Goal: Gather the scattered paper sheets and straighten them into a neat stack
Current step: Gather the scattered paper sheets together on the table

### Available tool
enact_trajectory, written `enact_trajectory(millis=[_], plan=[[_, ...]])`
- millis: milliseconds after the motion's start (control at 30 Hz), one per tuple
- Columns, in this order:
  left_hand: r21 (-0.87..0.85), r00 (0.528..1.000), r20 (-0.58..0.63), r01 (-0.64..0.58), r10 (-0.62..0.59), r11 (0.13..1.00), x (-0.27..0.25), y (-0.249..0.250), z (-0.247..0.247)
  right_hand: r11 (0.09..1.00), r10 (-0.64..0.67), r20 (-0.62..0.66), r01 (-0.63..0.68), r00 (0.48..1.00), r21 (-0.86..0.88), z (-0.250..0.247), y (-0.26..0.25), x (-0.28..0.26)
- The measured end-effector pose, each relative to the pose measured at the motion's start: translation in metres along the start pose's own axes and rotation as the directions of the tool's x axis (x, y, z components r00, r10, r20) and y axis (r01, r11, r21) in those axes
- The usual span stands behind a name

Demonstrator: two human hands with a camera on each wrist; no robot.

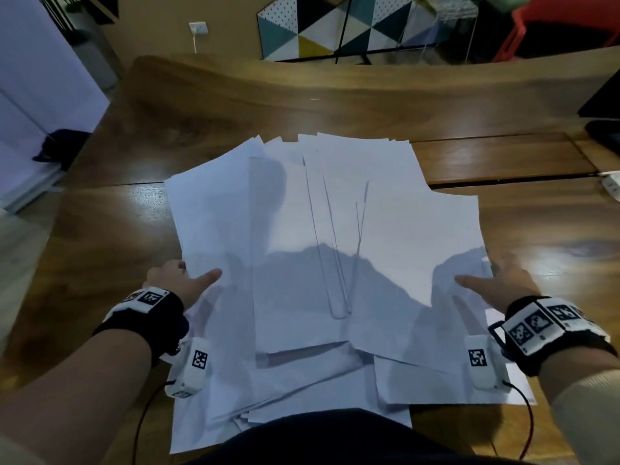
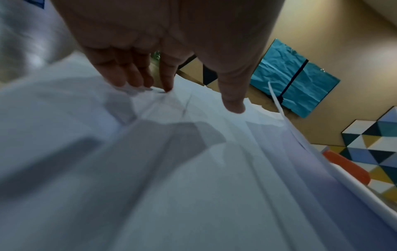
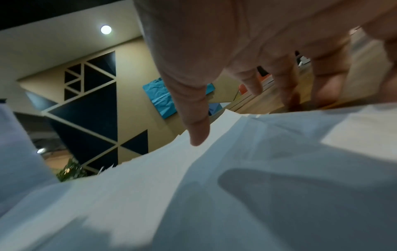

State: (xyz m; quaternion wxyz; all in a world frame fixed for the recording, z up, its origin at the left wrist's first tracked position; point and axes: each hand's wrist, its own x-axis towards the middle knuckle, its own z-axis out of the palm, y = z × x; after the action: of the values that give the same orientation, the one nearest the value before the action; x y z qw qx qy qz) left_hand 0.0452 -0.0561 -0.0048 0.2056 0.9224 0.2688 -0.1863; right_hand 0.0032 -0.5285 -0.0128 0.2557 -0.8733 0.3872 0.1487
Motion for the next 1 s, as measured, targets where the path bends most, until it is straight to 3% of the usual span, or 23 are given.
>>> enact_trajectory(millis=[100, 200, 367, 500, 567, 700, 800, 900, 1000], plan=[[-0.161, 1.0, -0.005, -0.001, 0.0, 0.987, -0.004, 0.019, 0.004, 0.997, 0.068, 0.023, -0.067, 0.997, -0.048, 0.008, -0.015, -0.004], [-0.271, 0.998, 0.062, 0.031, -0.014, 0.962, -0.003, 0.038, 0.009, 0.996, 0.061, 0.123, -0.053, 0.991, -0.071, 0.016, -0.036, -0.004], [-0.377, 0.994, 0.109, 0.052, -0.012, 0.925, 0.0, 0.054, 0.021, 0.99, -0.104, 0.165, 0.119, 0.981, -0.081, 0.019, -0.065, 0.002], [-0.457, 0.999, 0.049, 0.023, -0.001, 0.889, 0.005, 0.055, 0.022, 0.971, -0.174, 0.061, 0.181, 0.983, -0.157, 0.008, -0.081, 0.016], [-0.411, 0.999, 0.041, -0.009, 0.028, 0.912, 0.008, 0.053, 0.019, 0.979, -0.122, 0.013, 0.122, 0.993, -0.161, 0.005, -0.084, 0.03], [-0.281, 1.0, -0.029, -0.018, 0.011, 0.959, 0.016, 0.045, 0.006, 0.975, -0.096, 0.092, 0.112, 0.991, -0.192, 0.006, -0.086, 0.051], [-0.113, 0.99, -0.025, 0.133, -0.137, 0.985, 0.024, 0.035, -0.002, 0.965, -0.103, 0.095, 0.122, 0.99, -0.23, 0.012, -0.083, 0.068], [-0.14, 0.979, 0.03, 0.202, -0.2, 0.969, 0.028, 0.033, -0.006, 0.971, -0.129, 0.129, 0.152, 0.983, -0.185, 0.007, -0.095, 0.048], [-0.204, 0.993, 0.009, 0.115, -0.115, 0.972, 0.028, 0.04, -0.002, 0.986, -0.164, 0.122, 0.168, 0.979, -0.021, 0.007, -0.106, 0.031]])
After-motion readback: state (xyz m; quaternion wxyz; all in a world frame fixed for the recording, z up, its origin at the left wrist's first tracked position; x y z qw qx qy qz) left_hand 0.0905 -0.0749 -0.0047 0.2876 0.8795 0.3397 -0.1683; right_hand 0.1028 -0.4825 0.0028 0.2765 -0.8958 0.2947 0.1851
